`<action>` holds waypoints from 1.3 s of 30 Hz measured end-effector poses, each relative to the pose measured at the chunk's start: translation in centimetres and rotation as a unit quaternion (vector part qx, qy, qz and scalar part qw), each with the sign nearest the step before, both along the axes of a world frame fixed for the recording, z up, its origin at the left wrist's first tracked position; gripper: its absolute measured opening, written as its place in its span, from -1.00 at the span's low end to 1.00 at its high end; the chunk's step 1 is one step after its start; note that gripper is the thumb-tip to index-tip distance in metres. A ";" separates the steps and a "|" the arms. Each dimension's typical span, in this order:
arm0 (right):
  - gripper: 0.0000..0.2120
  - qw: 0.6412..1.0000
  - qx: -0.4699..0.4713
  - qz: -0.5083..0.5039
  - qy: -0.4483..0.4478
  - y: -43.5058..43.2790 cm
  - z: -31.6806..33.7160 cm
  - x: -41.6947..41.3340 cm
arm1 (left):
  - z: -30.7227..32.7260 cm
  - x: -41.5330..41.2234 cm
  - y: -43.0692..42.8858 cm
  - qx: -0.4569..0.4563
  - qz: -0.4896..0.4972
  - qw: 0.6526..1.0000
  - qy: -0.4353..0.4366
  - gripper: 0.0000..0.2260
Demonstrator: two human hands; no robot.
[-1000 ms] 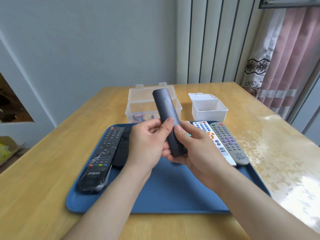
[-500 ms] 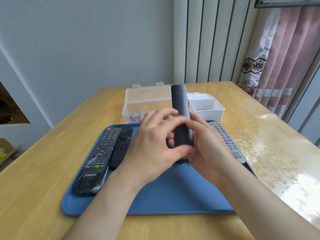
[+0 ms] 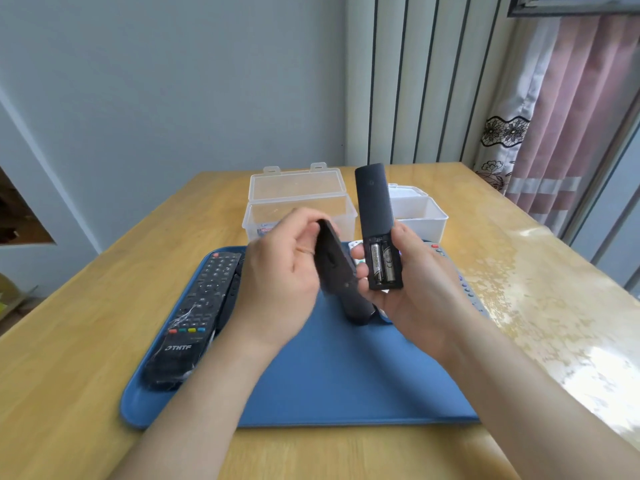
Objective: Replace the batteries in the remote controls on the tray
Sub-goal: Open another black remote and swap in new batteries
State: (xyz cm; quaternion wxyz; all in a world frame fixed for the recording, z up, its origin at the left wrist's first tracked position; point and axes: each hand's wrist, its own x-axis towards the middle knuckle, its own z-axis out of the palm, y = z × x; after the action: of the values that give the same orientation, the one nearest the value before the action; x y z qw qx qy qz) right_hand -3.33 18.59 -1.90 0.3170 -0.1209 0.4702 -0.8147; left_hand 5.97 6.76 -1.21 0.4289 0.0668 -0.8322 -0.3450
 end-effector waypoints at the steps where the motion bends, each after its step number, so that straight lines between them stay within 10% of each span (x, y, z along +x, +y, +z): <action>1: -0.66 1.000 0.002 -0.001 0.003 0.0 0.0 -0.1 | 0.2 0.2 -0.5 0.031 -0.036 0.997 -0.064 -0.77; 7: -0.71 1.000 0.007 -0.005 -0.006 -0.1 0.1 -0.1 | 0.5 1.4 -0.8 -0.053 -0.186 0.881 -0.431 -0.86; 14: -0.69 0.999 0.024 0.026 -0.002 -0.4 -0.4 0.2 | 0.0 0.3 0.4 -0.073 -0.042 0.994 -0.062 -0.87; 19: -0.66 0.999 0.005 0.035 0.003 -0.6 -0.2 0.8 | -0.8 -0.2 1.4 -0.169 -0.019 0.982 -0.079 -0.71; 39: -0.61 0.996 0.039 0.010 0.083 -1.2 -0.7 1.9 | -0.6 -0.2 1.3 -0.085 -0.033 0.989 -0.116 -0.71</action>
State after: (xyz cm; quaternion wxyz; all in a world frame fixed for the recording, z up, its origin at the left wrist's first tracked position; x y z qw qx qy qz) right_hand -1.43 17.42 -2.61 0.2889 -0.1805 0.5249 -0.7800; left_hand 5.73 8.01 -1.83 0.3219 0.0419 -0.9044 -0.2770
